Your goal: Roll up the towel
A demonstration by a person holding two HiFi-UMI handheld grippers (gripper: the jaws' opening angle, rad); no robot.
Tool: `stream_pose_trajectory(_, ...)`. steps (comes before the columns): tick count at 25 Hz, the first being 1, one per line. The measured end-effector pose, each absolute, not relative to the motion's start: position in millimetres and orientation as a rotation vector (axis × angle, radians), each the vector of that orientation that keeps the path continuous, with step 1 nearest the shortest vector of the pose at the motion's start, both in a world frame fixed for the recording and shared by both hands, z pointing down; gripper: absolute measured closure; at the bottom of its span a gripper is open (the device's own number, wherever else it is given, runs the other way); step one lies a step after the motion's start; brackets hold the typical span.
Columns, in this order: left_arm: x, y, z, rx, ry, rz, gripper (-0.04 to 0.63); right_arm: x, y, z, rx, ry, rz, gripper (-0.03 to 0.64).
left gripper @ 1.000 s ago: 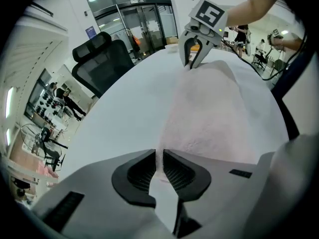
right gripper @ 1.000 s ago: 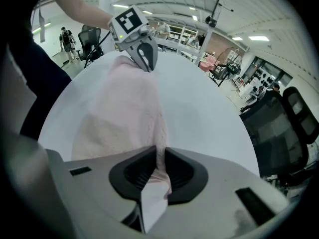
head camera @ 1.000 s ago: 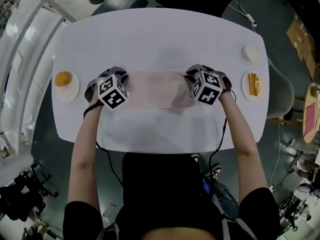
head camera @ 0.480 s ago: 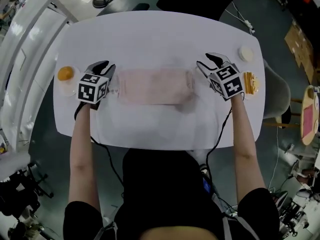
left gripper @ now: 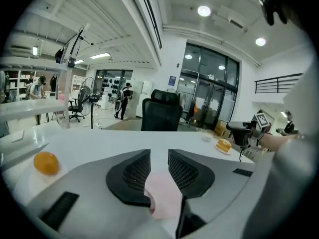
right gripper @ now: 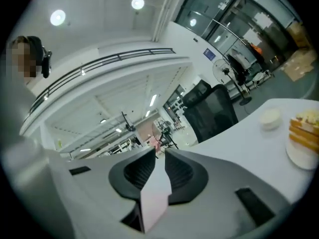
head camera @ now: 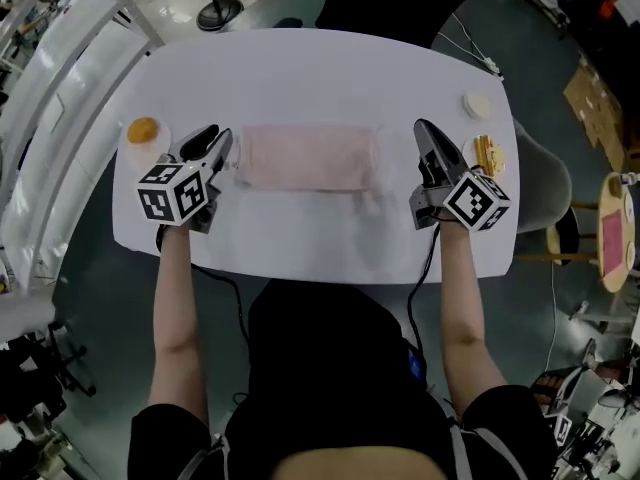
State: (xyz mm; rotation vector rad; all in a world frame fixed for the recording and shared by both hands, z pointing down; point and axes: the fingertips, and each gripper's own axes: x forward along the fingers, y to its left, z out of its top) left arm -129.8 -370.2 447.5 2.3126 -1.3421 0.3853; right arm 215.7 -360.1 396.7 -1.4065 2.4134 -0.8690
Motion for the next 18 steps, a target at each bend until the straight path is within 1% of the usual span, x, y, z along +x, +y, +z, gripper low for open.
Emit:
stream_pose_trajectory(2,-116,-352,432,2.353,-1.323,0.291,0.482,211,-336,381,-1.385,2.402,-0.792,0.552)
stream_pose_trajectory(3,-110,-343,423,2.373,-1.319,0.237,0.482,210,-324,374,-1.393,2.395,-0.754,0.597)
stream_pose_trajectory(4,-104,-333,414,2.391,-1.321,0.185,0.483,211,-313,368,-1.406,2.393,-0.719,0.611)
stream_pose_trajectory(6,-93,-314,400,2.415,-1.342,0.107,0.496,209,-292,359,-1.428,2.408,-0.660,0.611)
stream_pose_trajectory(8,-82,-294,392,2.438,-1.364,0.086,0.543,205,-271,353,-1.447,2.443,-0.600,0.611)
stream_pose_trajectory(10,-68,-272,393,2.473,-1.362,0.100,0.560,197,-249,352,-1.458,2.494,-0.534,0.611)
stream_pose_trajectory(13,-52,-239,401,2.504,-1.341,0.084,0.575,184,-217,366,-1.492,2.564,-0.476,0.611)
stream_pose_trajectory(18,-59,-207,415,2.484,-1.406,0.075,0.575,184,-189,397,-1.660,2.614,-0.450,0.611)
